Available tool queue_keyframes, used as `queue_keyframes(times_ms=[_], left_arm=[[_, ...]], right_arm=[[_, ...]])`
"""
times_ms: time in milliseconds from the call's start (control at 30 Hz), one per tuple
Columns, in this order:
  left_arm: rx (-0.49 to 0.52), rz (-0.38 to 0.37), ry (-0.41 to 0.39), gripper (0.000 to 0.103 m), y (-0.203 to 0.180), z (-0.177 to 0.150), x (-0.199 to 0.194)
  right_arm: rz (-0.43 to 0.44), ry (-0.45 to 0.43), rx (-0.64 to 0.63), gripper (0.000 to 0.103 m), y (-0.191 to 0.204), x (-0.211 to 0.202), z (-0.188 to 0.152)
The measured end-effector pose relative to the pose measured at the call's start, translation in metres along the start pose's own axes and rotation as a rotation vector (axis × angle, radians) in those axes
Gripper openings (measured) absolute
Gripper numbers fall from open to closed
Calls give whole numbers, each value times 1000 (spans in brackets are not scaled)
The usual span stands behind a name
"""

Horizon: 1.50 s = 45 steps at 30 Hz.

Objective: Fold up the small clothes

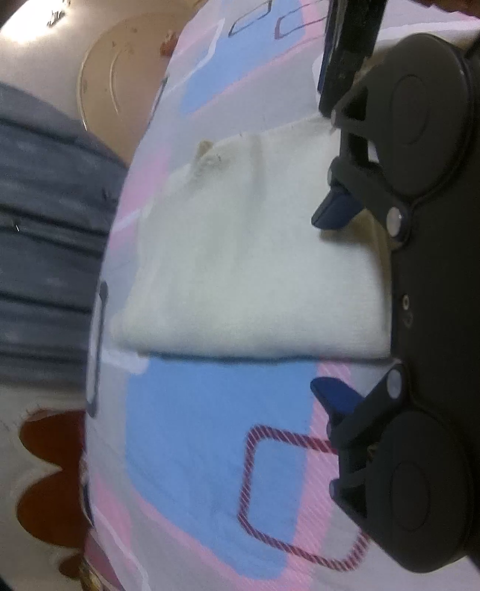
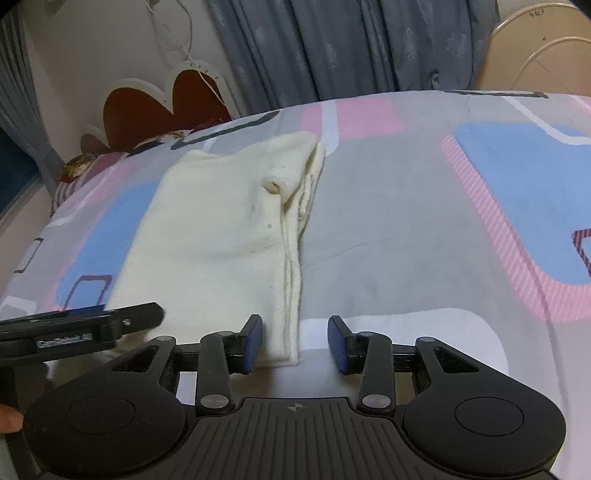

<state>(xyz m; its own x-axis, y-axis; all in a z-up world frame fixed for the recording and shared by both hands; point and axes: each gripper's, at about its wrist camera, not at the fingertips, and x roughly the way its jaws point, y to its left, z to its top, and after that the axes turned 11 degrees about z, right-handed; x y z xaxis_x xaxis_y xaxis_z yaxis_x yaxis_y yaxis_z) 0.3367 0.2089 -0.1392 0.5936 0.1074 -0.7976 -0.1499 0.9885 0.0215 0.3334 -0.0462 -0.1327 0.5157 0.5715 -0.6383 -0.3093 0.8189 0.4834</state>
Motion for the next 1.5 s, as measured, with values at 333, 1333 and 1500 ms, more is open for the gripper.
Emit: queue_keyframes(times_ms=[333, 1333, 1500], left_arm=[[10, 152, -168, 91, -20, -23, -126], [-126, 276, -260, 91, -43, -116, -360], [-129, 280, -263, 92, -43, -117, -361]], right_arm=[[107, -58, -30, 57, 16, -89, -22], [-115, -328, -313, 103, 146, -312, -98], [-112, -325, -315, 103, 139, -318, -96]])
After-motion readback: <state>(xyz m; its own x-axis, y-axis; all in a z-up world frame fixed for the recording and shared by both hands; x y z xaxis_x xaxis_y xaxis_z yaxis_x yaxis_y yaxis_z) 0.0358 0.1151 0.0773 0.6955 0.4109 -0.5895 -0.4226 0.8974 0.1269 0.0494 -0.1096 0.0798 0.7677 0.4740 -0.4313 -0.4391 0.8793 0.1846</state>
